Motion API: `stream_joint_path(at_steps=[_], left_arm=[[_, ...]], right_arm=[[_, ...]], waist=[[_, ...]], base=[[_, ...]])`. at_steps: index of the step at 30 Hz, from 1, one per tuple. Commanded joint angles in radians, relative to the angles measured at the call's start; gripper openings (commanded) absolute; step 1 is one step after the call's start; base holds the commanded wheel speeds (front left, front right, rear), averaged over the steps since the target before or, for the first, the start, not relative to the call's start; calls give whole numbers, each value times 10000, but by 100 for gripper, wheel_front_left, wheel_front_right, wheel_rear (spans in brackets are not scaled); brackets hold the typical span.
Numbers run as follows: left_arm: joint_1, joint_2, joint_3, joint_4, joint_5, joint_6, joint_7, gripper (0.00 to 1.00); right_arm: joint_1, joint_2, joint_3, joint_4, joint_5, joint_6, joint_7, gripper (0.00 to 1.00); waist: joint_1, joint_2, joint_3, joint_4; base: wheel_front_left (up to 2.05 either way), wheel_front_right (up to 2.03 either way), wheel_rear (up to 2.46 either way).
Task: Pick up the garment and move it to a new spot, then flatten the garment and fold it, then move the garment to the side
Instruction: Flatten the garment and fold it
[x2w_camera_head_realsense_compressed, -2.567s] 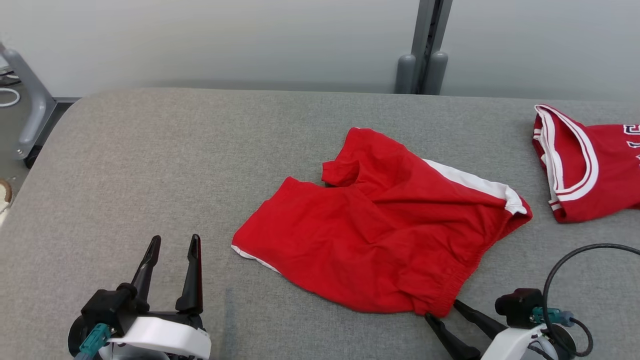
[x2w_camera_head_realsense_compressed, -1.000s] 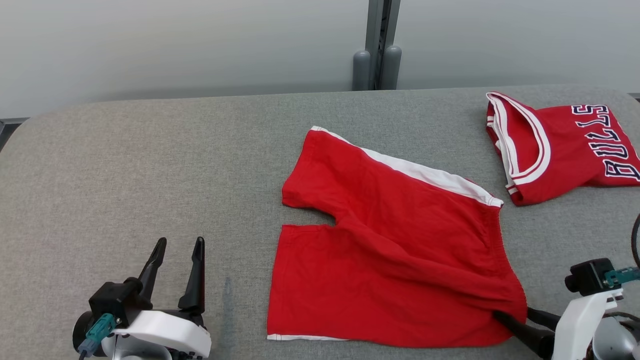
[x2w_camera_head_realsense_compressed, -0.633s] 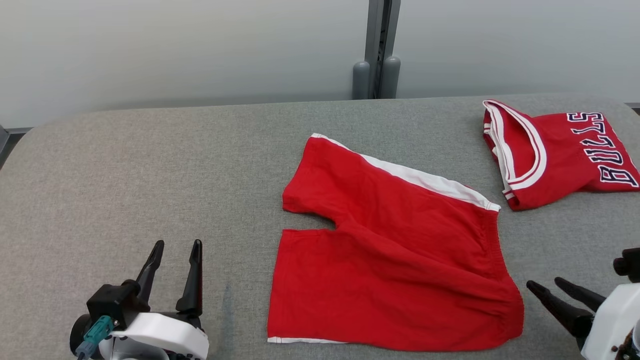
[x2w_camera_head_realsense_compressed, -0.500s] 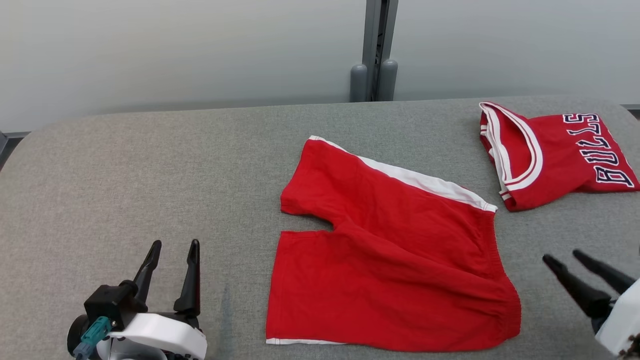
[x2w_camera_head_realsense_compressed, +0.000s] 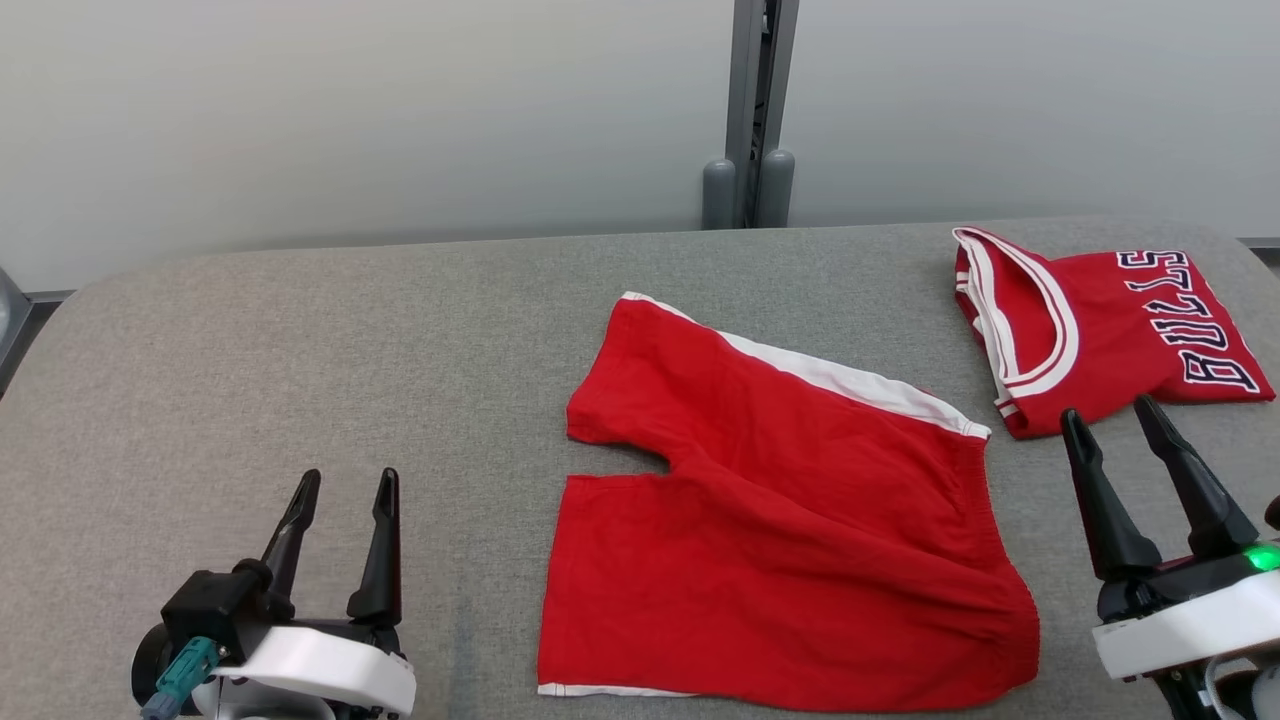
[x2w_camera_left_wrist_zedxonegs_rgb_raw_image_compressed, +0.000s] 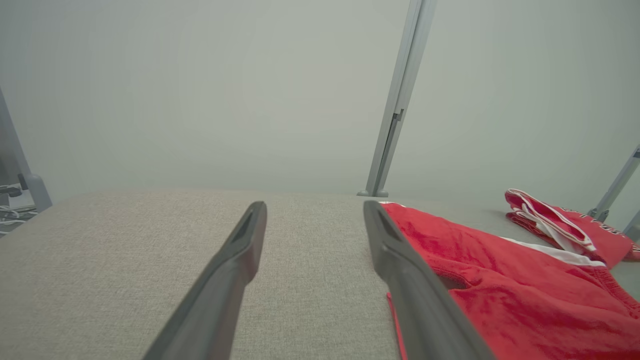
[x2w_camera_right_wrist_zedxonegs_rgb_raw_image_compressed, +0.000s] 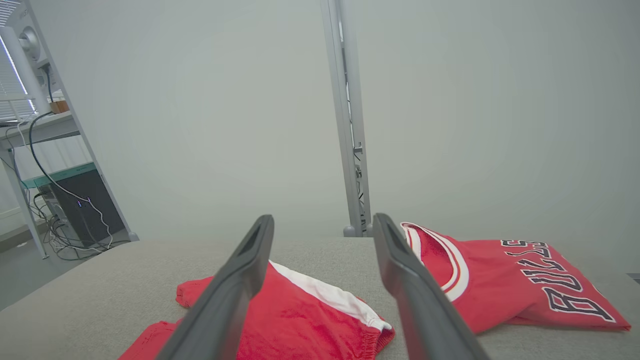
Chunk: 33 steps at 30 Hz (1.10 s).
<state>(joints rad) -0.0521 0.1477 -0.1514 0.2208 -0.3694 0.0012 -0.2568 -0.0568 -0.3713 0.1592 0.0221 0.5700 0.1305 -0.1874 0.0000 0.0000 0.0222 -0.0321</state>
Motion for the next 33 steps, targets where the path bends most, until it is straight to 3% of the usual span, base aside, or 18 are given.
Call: stream_joint_path(at_steps=[1,5,10,16,30,33], left_arm=[[3,38,62,-132,70,80,-45,100],[-14,-36,183,-286,130,129,-80,100],[127,-188,179,-179,205,47,-95,100],[121,-312,242,-111,289,-83,-93,100],[215,-509,408,94,465,-329,-84,100],[172,-517,210,252,326,-457,323,100]], right_arm=[[-120,330,-108,201,-306,9,-361,100],[-158,898,-227,624,-981,7,-705,100],[-225,1521,-1127,929,-1953,7,-773,100],[-33,1838,-1428,905,-2302,7,-780,100],[-44,1768,-1270,1037,-2147,7,-782,100],[66,1624,-1256,1312,-1794,7,-741,100]], waist=[[0,0,4,53],[0,0,12,172],[0,0,26,336],[0,0,24,430],[0,0,-12,345],[0,0,-14,314]], base=[[0,0,0],[0,0,0],[0,0,0],[0,0,0],[0,0,0],[0,0,0]])
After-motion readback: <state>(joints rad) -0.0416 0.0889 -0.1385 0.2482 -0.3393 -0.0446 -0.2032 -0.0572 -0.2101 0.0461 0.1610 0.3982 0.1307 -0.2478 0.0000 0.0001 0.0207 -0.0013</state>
